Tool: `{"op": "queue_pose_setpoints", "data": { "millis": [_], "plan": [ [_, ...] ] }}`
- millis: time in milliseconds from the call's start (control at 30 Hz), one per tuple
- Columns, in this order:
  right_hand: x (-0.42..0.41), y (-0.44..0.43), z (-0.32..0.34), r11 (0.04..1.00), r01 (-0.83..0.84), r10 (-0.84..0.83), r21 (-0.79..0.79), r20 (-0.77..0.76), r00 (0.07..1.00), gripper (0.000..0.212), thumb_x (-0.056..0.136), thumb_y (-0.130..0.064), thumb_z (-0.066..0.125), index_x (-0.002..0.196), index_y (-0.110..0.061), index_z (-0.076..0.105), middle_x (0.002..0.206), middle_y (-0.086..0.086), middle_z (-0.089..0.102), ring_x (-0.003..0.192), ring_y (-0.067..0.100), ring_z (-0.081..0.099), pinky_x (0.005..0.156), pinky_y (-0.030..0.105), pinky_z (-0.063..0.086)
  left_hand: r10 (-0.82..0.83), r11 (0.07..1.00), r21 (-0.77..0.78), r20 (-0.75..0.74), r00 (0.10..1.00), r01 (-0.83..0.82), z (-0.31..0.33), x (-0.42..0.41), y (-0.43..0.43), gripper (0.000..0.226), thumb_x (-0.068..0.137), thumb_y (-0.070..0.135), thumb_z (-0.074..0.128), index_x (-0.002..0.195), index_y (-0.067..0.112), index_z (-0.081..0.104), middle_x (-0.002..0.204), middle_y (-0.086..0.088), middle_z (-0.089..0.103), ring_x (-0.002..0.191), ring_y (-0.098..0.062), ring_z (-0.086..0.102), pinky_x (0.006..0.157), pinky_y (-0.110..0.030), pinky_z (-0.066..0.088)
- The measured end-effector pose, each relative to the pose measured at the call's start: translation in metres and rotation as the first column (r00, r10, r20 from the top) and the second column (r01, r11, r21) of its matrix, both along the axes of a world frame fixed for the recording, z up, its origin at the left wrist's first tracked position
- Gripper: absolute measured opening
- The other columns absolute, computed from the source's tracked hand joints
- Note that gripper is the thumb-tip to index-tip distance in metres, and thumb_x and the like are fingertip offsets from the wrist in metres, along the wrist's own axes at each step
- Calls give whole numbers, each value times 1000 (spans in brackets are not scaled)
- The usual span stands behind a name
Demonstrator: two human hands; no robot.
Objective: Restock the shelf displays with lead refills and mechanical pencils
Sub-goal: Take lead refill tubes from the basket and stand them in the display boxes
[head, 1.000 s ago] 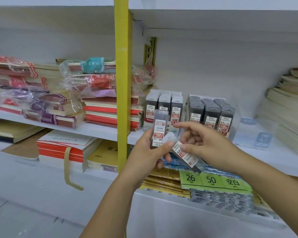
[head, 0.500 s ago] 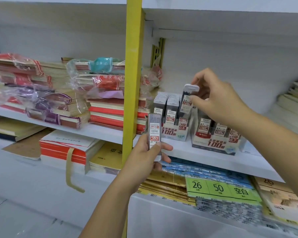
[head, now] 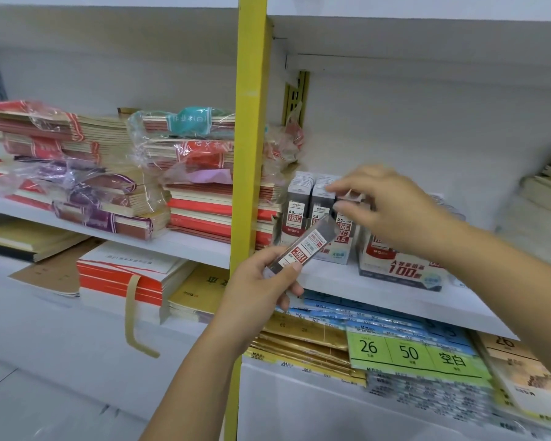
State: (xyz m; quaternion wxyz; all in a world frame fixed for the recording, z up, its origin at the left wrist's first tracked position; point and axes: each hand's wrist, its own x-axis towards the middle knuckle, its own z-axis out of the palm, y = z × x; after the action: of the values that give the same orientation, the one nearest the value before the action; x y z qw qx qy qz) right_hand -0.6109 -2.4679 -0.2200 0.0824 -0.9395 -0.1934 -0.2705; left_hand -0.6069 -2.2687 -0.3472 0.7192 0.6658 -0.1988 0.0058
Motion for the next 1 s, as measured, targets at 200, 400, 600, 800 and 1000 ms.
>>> {"op": "queue_pose_setpoints", "data": {
  "millis": [200,400,600,800,1000],
  "plan": [
    [-27,8,-40,958,-104,167,266,-226,960,23,88,-29,67,107,-41,68,91,-24,66,87,-4,60,76,23,51,42,993,-109,2,999,-41,7,-2,-2,26,89,18,74,112,27,65,79,0,75,57,-6,64,52,-16,49],
    [-37,10,-60,842,-48,279,538,-358,891,44,84,-10,70,112,-40,52,95,-19,63,70,11,69,64,40,60,42,969,-242,-36,998,-49,11,1,-11,18,92,23,69,109,17,69,93,-2,79,87,-13,76,64,-20,58],
    [-29,11,-49,933,-175,238,314,-177,955,74,86,-9,67,128,-61,35,104,-15,59,81,3,64,67,29,59,135,974,-197,93,987,-114,13,5,-26,17,93,23,68,108,31,73,100,9,77,92,-7,72,68,-17,57],
    [-16,-4,-2,860,-225,129,459,231,964,40,86,-11,70,102,-41,49,92,-18,68,81,-3,65,68,9,50,297,855,250,481,825,-454,0,19,-27,48,101,30,57,147,34,44,156,19,34,143,2,26,116,-21,23],
    [5,-11,1,969,-1,-35,247,142,989,31,89,-23,67,107,-38,46,98,-11,65,86,6,61,69,23,45,195,811,390,524,829,-437,-11,25,-32,61,102,34,52,156,39,24,165,24,7,147,2,12,112,-20,15]
  ]
}}
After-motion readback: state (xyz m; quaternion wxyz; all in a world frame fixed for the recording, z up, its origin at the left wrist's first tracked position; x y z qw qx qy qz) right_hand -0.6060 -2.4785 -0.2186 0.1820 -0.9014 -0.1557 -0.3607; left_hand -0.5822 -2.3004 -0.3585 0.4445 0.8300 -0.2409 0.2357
